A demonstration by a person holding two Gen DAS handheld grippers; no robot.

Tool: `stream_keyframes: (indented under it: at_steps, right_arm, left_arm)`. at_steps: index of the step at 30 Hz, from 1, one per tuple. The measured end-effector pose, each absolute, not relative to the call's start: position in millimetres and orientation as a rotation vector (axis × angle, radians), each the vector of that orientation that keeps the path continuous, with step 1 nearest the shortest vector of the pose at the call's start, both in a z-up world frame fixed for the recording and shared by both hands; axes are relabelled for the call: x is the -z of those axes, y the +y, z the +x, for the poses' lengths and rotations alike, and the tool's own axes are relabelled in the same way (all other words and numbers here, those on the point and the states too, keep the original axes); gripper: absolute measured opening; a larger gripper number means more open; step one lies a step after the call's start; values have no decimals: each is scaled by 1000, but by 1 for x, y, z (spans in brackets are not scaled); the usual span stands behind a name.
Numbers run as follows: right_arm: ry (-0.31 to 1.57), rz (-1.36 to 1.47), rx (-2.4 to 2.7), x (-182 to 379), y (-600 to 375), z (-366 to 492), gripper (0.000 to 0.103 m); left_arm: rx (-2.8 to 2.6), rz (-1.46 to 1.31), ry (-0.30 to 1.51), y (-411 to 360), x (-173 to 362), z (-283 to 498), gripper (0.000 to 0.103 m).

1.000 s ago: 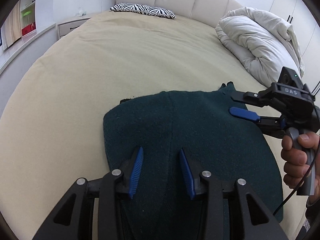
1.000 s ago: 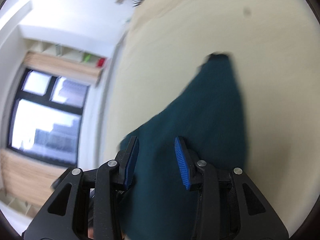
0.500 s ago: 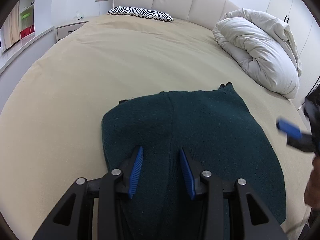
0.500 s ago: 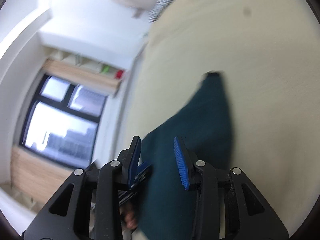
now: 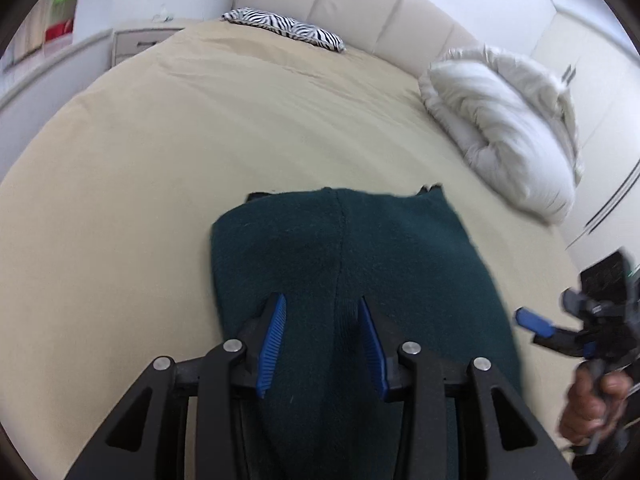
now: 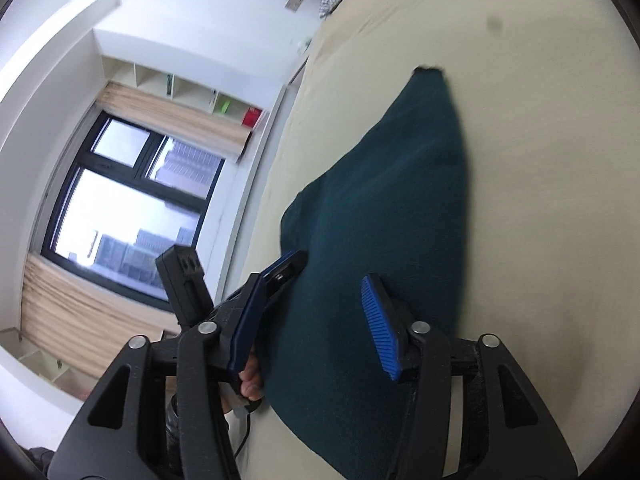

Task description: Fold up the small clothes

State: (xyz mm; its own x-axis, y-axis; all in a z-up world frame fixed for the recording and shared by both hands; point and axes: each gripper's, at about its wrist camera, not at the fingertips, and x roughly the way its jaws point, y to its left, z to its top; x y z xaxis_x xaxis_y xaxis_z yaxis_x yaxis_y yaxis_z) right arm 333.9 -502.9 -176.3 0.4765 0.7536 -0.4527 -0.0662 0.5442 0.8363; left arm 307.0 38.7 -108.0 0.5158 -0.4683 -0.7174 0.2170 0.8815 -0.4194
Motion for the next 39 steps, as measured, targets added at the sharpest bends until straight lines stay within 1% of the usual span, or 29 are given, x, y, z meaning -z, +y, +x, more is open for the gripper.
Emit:
stream_keyframes:
  at_steps: [1, 2, 3, 4, 7, 10, 15, 17, 18, 21, 24, 26, 27, 28, 29, 30, 32, 33, 36, 37, 39]
  right_arm:
    - [941, 854, -560, 175, -500, 334, 64]
    - [933, 848, -542, 176, -504, 329, 69]
    - [936, 847, -534, 180, -511, 329, 73]
    - [951, 844, -527, 182, -516, 327, 74]
    - [1011, 846, -530, 192, -526, 324, 75]
    - [1072, 871, -549, 204, -524, 325, 75]
    - [1125, 903, -565, 225, -505, 335, 75]
    - [1130, 901, -567, 227, -503, 337, 75]
    - [1130, 916, -574, 228, -504, 339, 75]
    - [1135, 945, -585, 235, -504, 344, 74]
    - [1153, 917, -588, 239, -498, 344, 73]
    - [1174, 884, -583, 239, -491, 347, 73]
    - [1183, 873, -578, 241, -487, 350, 71]
    - [1197, 852, -563, 242, -483, 353, 69]
    - [1205, 838, -550, 242, -482, 352, 63]
    - [1208, 832, -543, 243, -479, 354, 59]
    - [1201, 832, -531, 243, -480, 348, 53]
    - [1195, 830, -526, 244, -481, 346, 49]
    - [1168, 827, -506, 236, -488, 330, 43]
    - [1164, 821, -499, 230, -479, 344, 42]
    - [1150, 788, -491, 219, -475, 335, 40]
  left_arm:
    - [416, -363, 933, 55, 103, 301, 46]
    - [415, -416, 929, 67, 102, 296, 54]
    - [414, -455, 932, 76, 103, 293, 57]
    - [414, -501, 947, 87, 107, 290, 58]
    - [449, -603, 1040, 99, 126, 287, 58]
    - [501, -636, 1094, 95, 138, 283, 58]
    - [521, -716, 1120, 102, 144, 289, 58]
    - [515, -762, 1115, 108, 149, 292, 52]
    - [510, -773, 1119, 108, 151, 294, 52]
    - [514, -755, 1141, 101, 154, 299, 52]
    - [524, -755, 1174, 91, 155, 310, 52]
    - [536, -751, 1191, 85, 155, 315, 49]
    - [534, -739, 1200, 82, 156, 317, 48]
    - [527, -716, 1206, 81, 156, 316, 41]
    - [526, -701, 1210, 80, 155, 315, 36]
    - [529, -693, 1214, 80, 155, 314, 33]
    - [525, -699, 1217, 77, 154, 312, 28]
    - [522, -703, 1212, 77, 152, 310, 27]
    - [514, -691, 1193, 76, 140, 298, 24]
    - [522, -670, 1184, 71, 132, 292, 24]
    - [552, -636, 1164, 63, 114, 275, 24]
